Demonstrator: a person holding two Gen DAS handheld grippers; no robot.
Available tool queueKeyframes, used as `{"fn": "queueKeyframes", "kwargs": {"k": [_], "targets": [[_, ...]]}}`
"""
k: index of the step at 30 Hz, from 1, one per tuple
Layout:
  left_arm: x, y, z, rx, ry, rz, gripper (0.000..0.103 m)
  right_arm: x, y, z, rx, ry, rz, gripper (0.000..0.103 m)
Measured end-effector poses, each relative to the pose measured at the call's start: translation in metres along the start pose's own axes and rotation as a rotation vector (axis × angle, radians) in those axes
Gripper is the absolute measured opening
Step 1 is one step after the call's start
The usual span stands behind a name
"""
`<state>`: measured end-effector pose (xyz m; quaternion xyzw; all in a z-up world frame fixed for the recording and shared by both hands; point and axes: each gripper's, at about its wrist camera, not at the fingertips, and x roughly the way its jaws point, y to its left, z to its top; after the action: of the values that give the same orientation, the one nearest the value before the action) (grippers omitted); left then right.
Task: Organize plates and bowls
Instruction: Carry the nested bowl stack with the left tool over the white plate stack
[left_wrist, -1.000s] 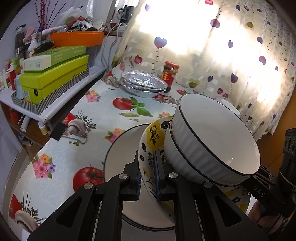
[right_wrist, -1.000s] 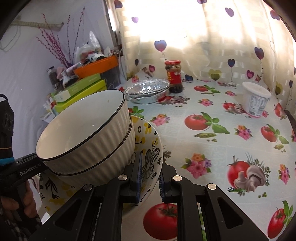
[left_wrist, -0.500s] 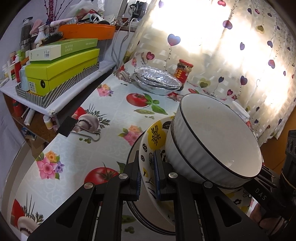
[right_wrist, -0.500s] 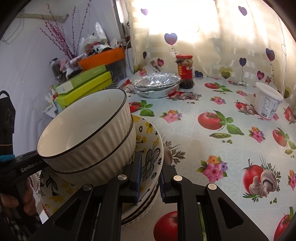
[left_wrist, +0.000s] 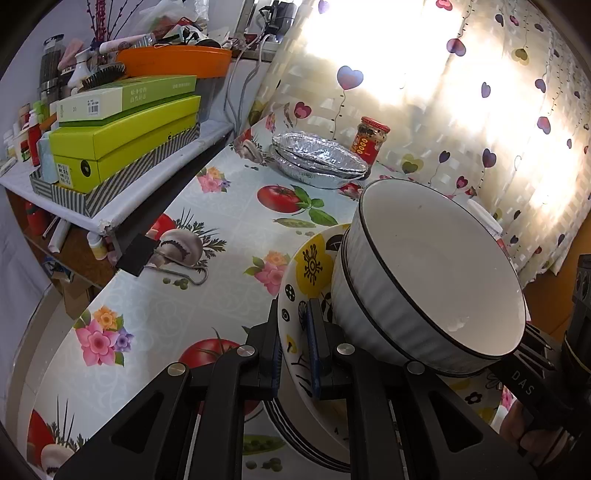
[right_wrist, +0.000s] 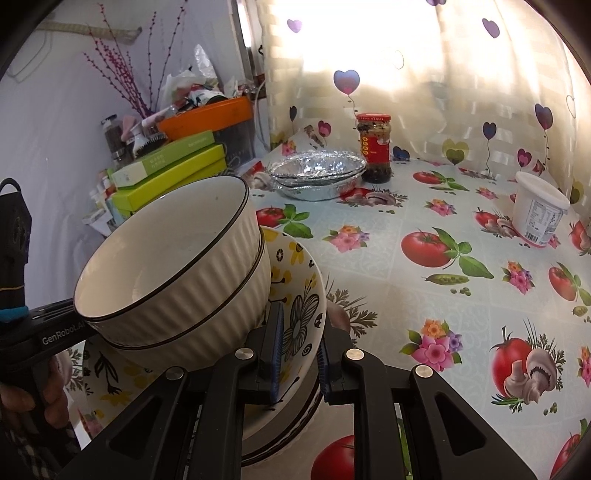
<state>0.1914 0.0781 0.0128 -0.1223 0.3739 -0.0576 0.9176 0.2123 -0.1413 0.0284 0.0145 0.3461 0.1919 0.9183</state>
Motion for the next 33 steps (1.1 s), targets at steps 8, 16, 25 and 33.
{"fn": "queueKeyframes", "kwargs": {"k": [8, 16, 25, 33], "targets": [[0.0014, 0.0002, -0.0027, -0.006, 0.008, 0.007, 0.012, 0.0030, 0.0007, 0.0001, 0.012, 0.004, 0.018, 0.016], [0.0013, -0.0001, -0.0023, -0.009, 0.008, 0.010, 0.012, 0.0020, 0.0000, -0.0013, 0.017, 0.004, 0.026, 0.018], [0.0013, 0.0023, -0.0029, -0.013, 0.007, -0.004, 0.013, 0.0026, 0.0000, -0.0015, 0.016, 0.003, 0.026, 0.018], [0.0005, 0.0033, -0.0056, -0.013, 0.020, -0.024, 0.015, 0.0015, -0.0020, -0.0044, 0.020, 0.003, 0.032, 0.018]]}}
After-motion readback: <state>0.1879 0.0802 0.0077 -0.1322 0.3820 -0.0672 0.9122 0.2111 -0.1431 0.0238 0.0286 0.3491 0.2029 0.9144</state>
